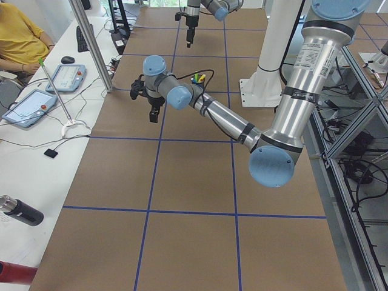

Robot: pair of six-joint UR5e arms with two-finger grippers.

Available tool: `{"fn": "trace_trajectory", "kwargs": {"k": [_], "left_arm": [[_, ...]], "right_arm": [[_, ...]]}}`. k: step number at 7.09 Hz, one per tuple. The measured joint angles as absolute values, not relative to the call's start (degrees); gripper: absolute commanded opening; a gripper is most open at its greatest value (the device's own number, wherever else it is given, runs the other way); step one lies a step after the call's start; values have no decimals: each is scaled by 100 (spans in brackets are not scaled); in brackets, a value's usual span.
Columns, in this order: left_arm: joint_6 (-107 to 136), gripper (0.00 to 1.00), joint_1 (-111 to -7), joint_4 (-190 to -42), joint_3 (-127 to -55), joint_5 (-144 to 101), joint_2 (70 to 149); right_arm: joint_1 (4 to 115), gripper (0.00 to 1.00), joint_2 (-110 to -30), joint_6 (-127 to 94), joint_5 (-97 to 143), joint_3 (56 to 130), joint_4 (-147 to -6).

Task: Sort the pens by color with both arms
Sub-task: 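Move the right gripper over the black mesh pen cup, then lower the right gripper into the cup and grasp the blue highlighter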

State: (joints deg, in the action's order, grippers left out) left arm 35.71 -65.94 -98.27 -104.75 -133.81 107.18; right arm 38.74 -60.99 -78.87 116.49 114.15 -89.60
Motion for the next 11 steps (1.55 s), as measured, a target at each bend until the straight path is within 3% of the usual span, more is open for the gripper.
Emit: {"fn": "trace_trajectory", "kwargs": {"k": [3, 7, 10, 11], "left_arm": [[3583, 100, -6509, -9834, -10482, -13275, 10722], [3575, 100, -6496, -9843, -10491, -13272, 10715], [3575, 100, -6495, -9844, -10493, -13271, 10714], [3571, 100, -6495, -9844, -10490, -13271, 10714]], "right_arm": [[3392, 97, -5147, -8194, 11043, 10956, -9887], [2953, 83, -4353, -7893, 10266, 10139, -10095], [2632, 68, -4177, -7238, 9746, 9859, -10098], [2572, 66, -4160, -7045, 9645, 9807, -10097]]}}
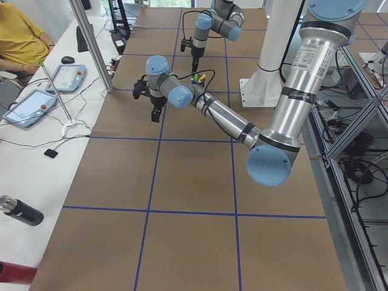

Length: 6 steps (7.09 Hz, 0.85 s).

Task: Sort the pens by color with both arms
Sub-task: 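Lower the right gripper into the cup and grasp the blue highlighter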

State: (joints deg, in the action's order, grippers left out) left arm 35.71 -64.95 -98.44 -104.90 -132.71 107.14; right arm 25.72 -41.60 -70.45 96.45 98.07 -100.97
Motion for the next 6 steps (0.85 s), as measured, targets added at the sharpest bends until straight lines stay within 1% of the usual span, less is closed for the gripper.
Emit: {"fn": "trace_trajectory", "kwargs": {"k": [3, 6], "left_arm": [[3568, 100, -6495, -9844, -10486, -13272, 10714], [3568, 100, -6495, -9844, -10485, -13272, 10714]], "right_arm": [[2491, 60, -3911, -6739, 9490, 9376, -10064], [2473, 56, -3865, -6633, 9459, 9181, -9947]]}}
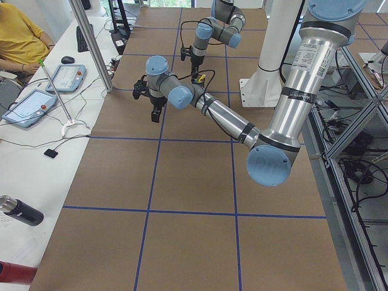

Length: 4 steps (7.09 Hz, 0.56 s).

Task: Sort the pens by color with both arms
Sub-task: 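Lower the right gripper into the cup and grasp the blue highlighter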

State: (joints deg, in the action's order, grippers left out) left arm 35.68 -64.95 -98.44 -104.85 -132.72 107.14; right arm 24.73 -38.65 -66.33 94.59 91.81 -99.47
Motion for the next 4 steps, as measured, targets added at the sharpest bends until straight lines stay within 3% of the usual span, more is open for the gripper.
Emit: {"fn": "trace_trajectory", "kwargs": {"k": [4], "left_arm": [[3568, 100, -6491, -9844, -10485, -13271, 10714]], "right_arm": [[2470, 45, -3886, -6508, 9373, 9074, -9788]]}}
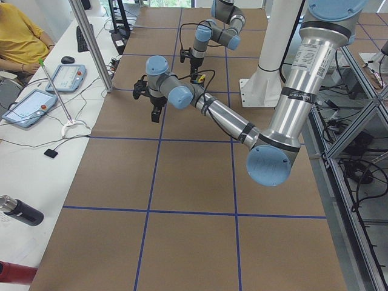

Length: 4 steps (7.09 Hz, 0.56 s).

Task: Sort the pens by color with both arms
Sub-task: 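Lower the right gripper into the cup and grasp the blue highlighter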

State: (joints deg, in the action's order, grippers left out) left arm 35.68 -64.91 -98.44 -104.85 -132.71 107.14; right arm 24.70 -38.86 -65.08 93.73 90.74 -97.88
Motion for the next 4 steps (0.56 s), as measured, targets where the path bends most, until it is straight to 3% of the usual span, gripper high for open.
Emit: {"fn": "trace_trajectory", "kwargs": {"k": [4], "left_arm": [[3568, 100, -6495, -9844, -10480, -13271, 10708]], "right_arm": [[2451, 11, -3902, -6452, 9285, 9075, -9782]]}}
